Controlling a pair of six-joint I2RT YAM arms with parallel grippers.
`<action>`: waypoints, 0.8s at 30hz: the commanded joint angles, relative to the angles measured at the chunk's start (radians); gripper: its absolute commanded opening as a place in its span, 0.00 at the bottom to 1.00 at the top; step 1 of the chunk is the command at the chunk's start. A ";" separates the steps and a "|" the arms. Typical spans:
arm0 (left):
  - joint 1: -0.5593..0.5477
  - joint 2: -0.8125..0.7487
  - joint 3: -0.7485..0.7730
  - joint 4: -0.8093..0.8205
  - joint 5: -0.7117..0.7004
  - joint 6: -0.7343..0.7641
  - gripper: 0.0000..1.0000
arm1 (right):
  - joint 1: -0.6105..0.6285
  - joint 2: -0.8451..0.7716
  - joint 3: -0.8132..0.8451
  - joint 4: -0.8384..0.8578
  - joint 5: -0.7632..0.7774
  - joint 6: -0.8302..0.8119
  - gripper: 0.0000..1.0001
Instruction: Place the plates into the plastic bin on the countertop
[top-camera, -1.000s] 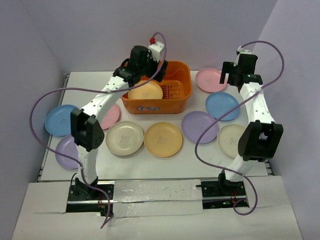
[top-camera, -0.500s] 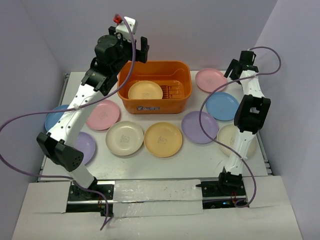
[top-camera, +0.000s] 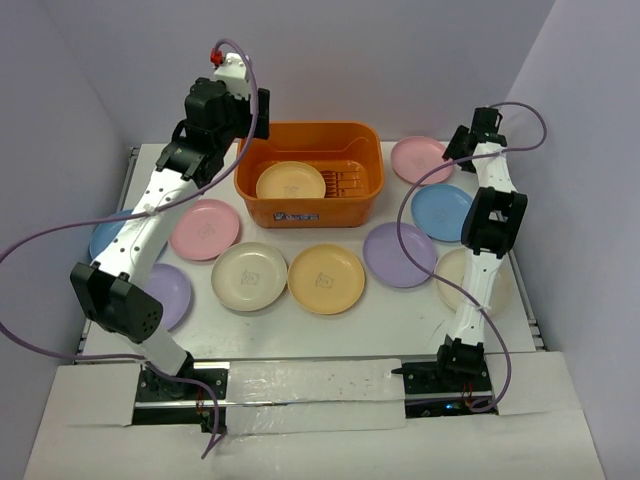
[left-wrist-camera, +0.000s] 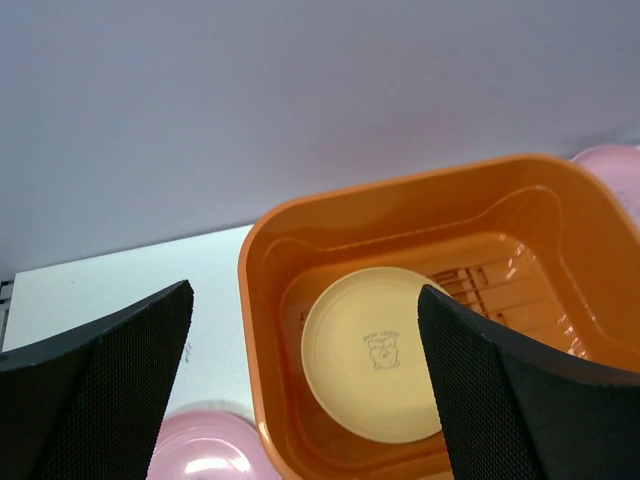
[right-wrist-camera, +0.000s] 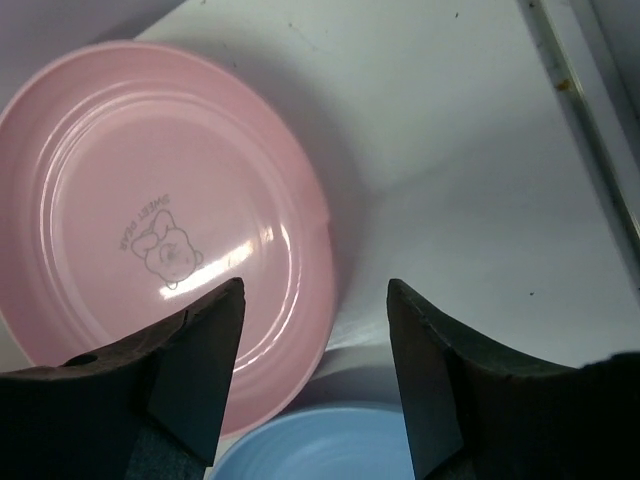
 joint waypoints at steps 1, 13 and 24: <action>-0.003 -0.072 -0.006 0.004 -0.024 0.038 0.99 | -0.006 0.000 0.029 -0.046 -0.043 0.010 0.65; -0.001 -0.110 -0.039 -0.011 -0.053 0.059 0.99 | 0.000 0.013 -0.070 -0.091 -0.050 0.094 0.60; 0.002 -0.140 -0.087 -0.007 -0.071 0.078 0.99 | -0.012 0.030 -0.020 -0.069 -0.056 0.173 0.02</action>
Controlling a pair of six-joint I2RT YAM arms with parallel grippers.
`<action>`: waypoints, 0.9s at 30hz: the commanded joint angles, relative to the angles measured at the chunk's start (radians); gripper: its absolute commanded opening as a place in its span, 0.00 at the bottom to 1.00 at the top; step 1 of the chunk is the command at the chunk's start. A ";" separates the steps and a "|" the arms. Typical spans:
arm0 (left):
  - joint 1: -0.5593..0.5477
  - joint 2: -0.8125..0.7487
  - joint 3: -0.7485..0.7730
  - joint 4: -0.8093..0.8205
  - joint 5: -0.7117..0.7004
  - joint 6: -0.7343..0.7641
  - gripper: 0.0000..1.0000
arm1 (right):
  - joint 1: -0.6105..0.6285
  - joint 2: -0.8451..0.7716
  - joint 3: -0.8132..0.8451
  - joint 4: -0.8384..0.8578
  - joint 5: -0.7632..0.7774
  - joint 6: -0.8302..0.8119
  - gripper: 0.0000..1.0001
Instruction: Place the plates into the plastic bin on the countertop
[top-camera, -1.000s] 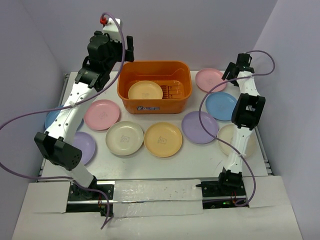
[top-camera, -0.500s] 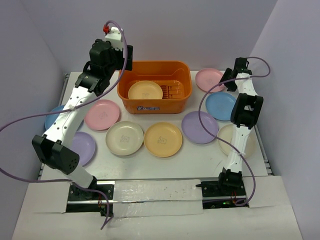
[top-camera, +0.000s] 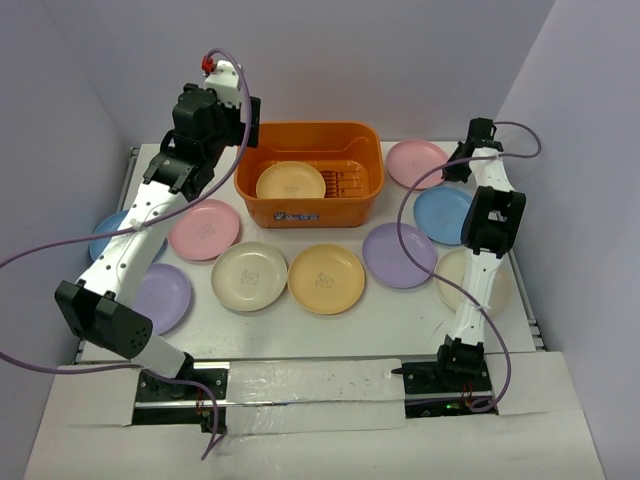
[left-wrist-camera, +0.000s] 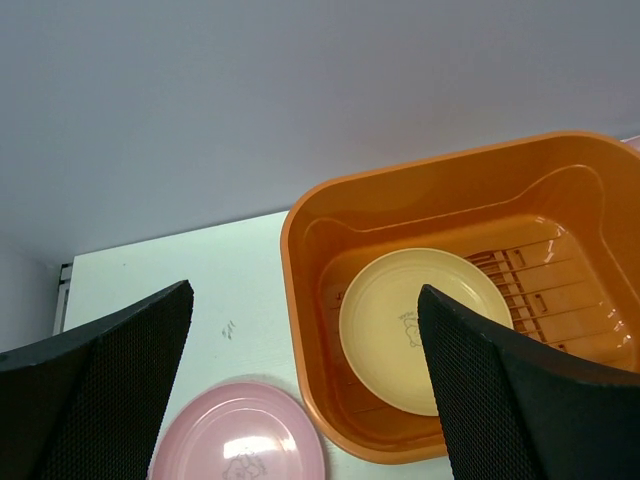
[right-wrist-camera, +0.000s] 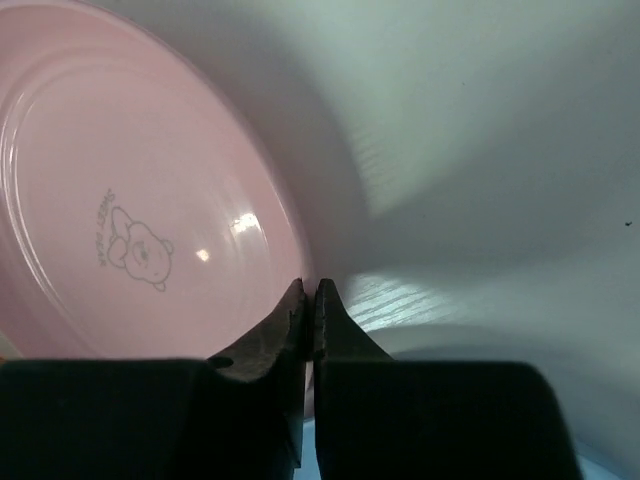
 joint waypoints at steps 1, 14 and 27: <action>0.003 -0.033 0.008 0.009 -0.025 0.014 0.99 | -0.015 0.018 0.068 -0.004 -0.002 0.032 0.00; 0.153 -0.055 -0.052 -0.026 0.093 -0.174 0.99 | -0.079 -0.304 0.019 0.021 -0.194 0.094 0.00; 0.273 -0.060 -0.132 -0.028 0.181 -0.291 0.99 | 0.075 -0.676 -0.236 0.059 -0.237 0.073 0.00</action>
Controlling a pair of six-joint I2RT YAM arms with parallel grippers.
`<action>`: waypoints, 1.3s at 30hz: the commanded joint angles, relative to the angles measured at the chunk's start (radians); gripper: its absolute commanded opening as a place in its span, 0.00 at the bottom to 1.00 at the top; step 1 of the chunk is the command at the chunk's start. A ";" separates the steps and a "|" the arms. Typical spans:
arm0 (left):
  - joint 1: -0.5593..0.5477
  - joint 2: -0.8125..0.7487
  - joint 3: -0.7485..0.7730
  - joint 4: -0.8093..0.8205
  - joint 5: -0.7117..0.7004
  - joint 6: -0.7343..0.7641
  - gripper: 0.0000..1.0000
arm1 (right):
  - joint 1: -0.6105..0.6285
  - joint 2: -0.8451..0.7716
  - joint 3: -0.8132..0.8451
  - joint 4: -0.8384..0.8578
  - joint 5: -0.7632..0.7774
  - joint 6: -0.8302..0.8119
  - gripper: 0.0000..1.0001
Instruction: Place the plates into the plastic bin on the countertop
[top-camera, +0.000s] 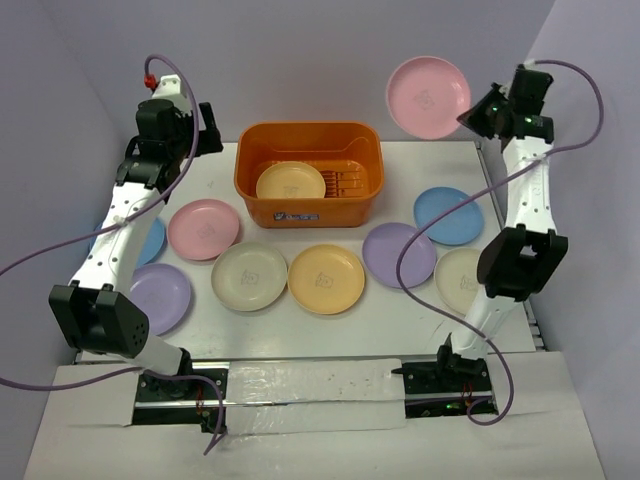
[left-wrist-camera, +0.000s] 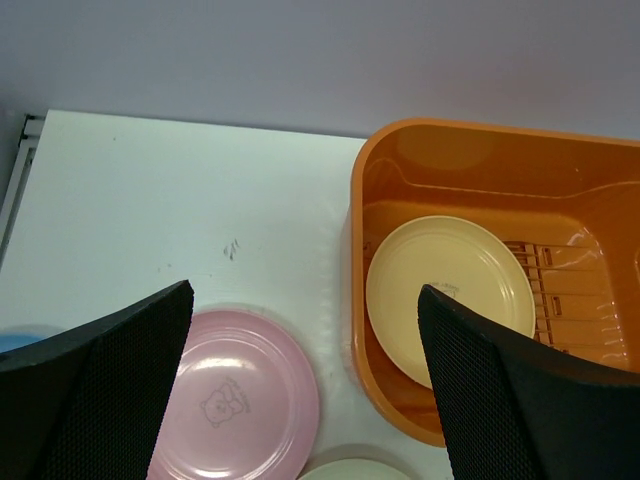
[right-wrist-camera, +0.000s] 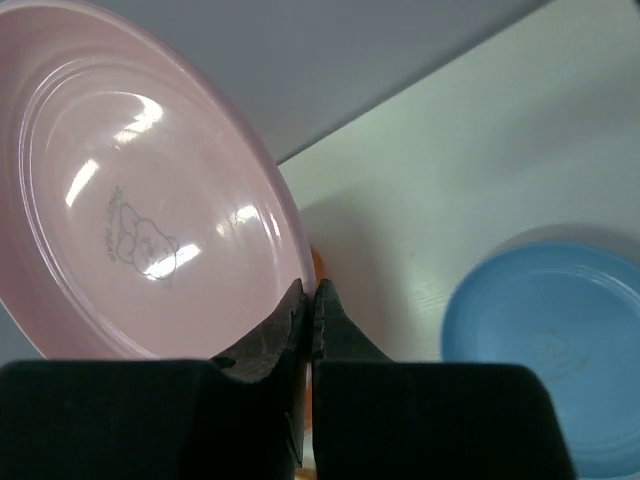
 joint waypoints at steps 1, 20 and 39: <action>0.032 -0.040 -0.014 0.014 0.030 -0.044 0.99 | 0.162 -0.061 -0.029 0.023 -0.020 -0.084 0.00; 0.136 -0.174 -0.189 0.000 -0.008 -0.039 0.99 | 0.626 0.252 0.230 0.004 0.242 -0.240 0.00; 0.236 -0.203 -0.261 -0.118 -0.008 0.000 0.99 | 0.695 0.485 0.305 0.049 0.212 -0.250 0.29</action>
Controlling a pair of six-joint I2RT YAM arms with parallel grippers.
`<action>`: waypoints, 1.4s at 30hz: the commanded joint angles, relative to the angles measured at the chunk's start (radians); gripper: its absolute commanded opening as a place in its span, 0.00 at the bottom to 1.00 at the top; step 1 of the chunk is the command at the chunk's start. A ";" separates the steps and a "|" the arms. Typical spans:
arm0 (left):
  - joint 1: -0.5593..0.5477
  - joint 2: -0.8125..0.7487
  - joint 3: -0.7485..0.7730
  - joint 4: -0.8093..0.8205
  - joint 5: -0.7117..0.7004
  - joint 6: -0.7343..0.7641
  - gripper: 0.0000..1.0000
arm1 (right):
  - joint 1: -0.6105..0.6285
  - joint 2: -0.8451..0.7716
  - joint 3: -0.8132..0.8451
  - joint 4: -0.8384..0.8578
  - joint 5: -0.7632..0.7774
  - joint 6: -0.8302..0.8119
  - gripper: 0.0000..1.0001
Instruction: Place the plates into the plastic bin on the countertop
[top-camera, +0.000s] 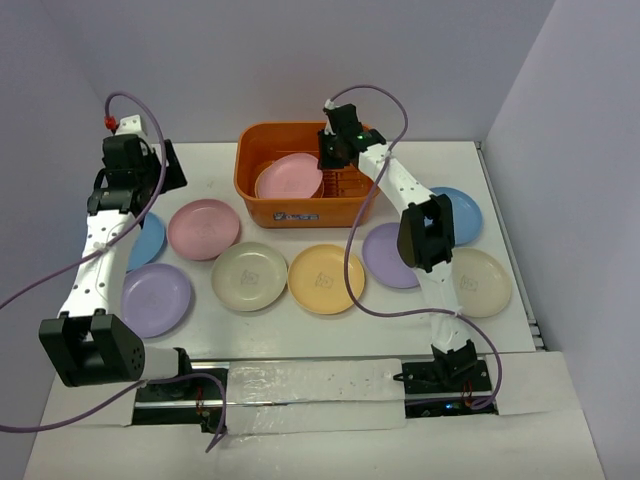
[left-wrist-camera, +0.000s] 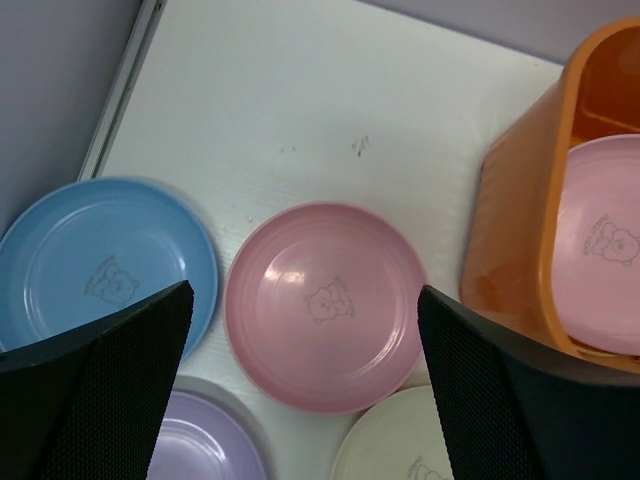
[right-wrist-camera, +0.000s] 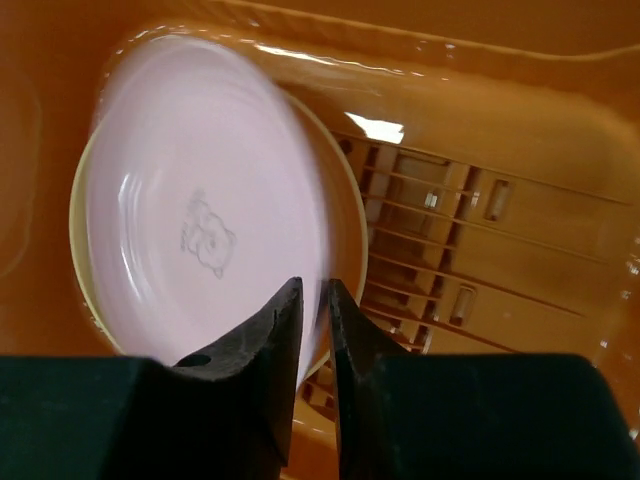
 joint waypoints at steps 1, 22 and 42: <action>0.031 -0.040 -0.020 -0.018 0.002 0.009 0.99 | 0.011 0.029 0.071 0.060 -0.002 0.000 0.35; 0.210 0.276 -0.031 -0.202 0.177 0.589 0.79 | -0.044 -0.322 -0.019 0.078 -0.120 -0.093 1.00; 0.280 0.468 -0.098 -0.097 0.203 0.705 0.64 | -0.213 -0.393 -0.197 0.078 0.033 -0.198 1.00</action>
